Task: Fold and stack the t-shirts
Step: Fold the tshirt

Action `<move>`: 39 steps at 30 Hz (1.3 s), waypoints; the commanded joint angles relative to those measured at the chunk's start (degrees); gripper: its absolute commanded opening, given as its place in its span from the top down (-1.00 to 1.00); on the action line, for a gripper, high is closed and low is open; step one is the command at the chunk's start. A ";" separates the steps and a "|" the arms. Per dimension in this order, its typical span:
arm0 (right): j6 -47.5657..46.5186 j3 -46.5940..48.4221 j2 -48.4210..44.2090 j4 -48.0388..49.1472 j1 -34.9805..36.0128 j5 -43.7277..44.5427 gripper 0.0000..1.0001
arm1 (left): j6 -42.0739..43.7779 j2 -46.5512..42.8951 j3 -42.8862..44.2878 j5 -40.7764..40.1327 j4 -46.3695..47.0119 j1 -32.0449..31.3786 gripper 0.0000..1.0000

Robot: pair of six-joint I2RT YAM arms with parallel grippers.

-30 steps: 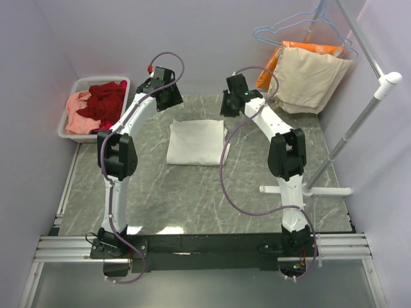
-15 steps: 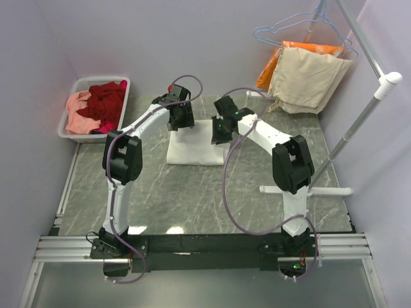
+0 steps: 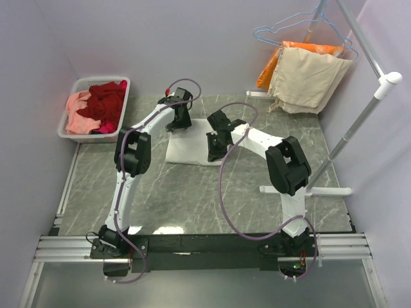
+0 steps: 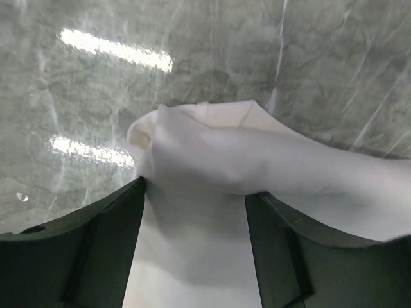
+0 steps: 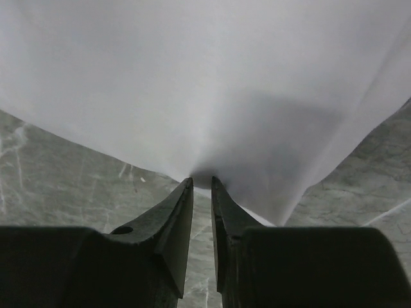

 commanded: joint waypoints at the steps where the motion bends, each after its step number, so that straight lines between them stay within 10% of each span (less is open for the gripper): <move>1: 0.42 -2.16 -0.23 -0.72 -0.19 0.49 0.50 | -2.46 1.47 3.97 -6.85 0.06 0.97 -0.39; 28: 0.16 -4.09 -5.74 -0.91 -0.28 3.83 0.57 | -3.25 -3.70 2.22 -13.46 2.25 7.03 -0.43; 39: 2.26 -7.44 -17.54 6.22 -0.98 8.48 -0.26 | 3.42 -15.32 -2.62 -2.82 4.82 8.26 -0.43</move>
